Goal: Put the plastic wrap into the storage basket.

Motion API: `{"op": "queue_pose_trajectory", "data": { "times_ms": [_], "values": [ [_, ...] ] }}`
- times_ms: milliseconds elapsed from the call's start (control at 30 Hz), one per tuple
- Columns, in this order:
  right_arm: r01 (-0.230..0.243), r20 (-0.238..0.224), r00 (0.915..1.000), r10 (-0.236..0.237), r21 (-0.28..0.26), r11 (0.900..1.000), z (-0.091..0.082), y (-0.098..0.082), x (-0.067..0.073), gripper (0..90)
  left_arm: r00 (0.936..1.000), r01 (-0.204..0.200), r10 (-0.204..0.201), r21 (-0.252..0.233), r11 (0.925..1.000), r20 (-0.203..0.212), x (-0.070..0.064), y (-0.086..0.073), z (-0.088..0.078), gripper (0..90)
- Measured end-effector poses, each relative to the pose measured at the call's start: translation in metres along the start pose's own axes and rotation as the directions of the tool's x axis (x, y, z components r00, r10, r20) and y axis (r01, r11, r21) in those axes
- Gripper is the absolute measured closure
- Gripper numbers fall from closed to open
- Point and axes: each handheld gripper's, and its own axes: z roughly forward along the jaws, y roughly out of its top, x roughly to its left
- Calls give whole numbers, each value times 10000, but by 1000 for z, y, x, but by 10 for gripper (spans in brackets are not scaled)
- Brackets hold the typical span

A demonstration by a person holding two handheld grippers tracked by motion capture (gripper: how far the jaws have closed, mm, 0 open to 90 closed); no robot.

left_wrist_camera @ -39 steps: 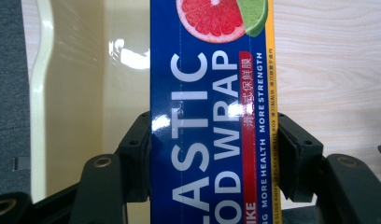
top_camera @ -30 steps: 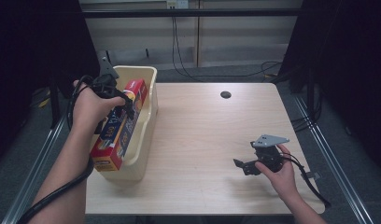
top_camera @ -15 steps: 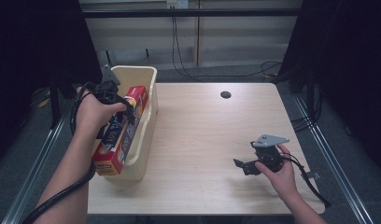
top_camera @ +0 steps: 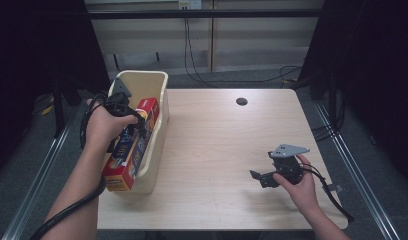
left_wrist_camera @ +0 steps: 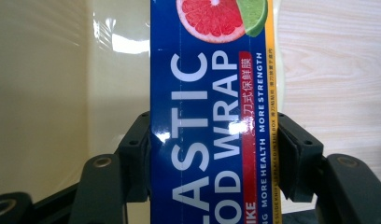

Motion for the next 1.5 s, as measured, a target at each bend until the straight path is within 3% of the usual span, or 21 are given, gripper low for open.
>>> {"op": "queue_pose_trajectory", "data": {
  "times_ms": [267,600,867,1500],
  "values": [
    [-29,-29,10000,29,17,10000,-1,0,0,32,9999,53,-54,177,9998,84,-1,0,8,406],
    [-16,-35,10000,16,30,10000,-1,0,-1,32,9997,50,-42,307,9995,-248,2,1,10,405],
    [10,0,10000,-10,17,10000,0,0,0,32,9993,329,-324,269,9991,-191,5,0,13,404],
    [-2,-80,10000,3,103,9999,0,0,0,32,9985,542,-539,562,9969,-60,10,0,28,398]
  ]
}}
